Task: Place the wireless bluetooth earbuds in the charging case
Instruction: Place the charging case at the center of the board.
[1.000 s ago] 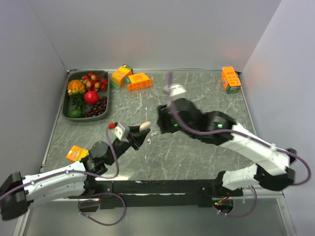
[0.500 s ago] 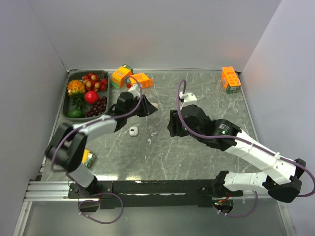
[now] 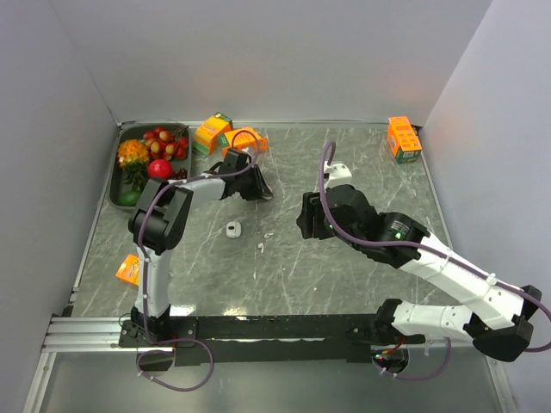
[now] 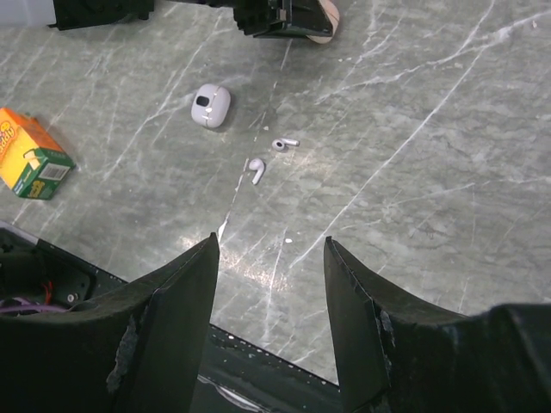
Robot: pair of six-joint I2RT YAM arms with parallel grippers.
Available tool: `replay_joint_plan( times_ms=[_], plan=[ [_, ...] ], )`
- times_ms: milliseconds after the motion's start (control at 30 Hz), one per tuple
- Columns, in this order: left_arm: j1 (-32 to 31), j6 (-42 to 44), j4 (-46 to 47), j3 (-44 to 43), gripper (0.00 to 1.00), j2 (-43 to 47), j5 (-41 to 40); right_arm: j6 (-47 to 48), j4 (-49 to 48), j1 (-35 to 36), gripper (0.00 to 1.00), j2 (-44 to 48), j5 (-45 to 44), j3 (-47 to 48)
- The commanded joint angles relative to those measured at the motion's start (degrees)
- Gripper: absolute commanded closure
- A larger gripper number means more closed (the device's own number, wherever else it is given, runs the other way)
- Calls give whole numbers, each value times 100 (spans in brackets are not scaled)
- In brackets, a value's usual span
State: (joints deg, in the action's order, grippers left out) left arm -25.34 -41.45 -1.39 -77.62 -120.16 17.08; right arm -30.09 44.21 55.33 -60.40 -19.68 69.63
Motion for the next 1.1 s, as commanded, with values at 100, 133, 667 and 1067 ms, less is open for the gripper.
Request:
replay_joint_plan(
  times_ms=[100,133,667,1067],
  plan=[
    [135,234,-301,-61,70,-157,58,73,-211,-101,40,239,87,-195],
    [135,243,-301,-25,64,-148,58,82,-202,-110,40,248,96,-204],
    [310,647,-661,686,46,484,-91,82,-228,-198,40,327,44,-256],
    [504,928,-1205,986,45,1705,-670,29,-281,-216,39,345,35,-371]
  ],
)
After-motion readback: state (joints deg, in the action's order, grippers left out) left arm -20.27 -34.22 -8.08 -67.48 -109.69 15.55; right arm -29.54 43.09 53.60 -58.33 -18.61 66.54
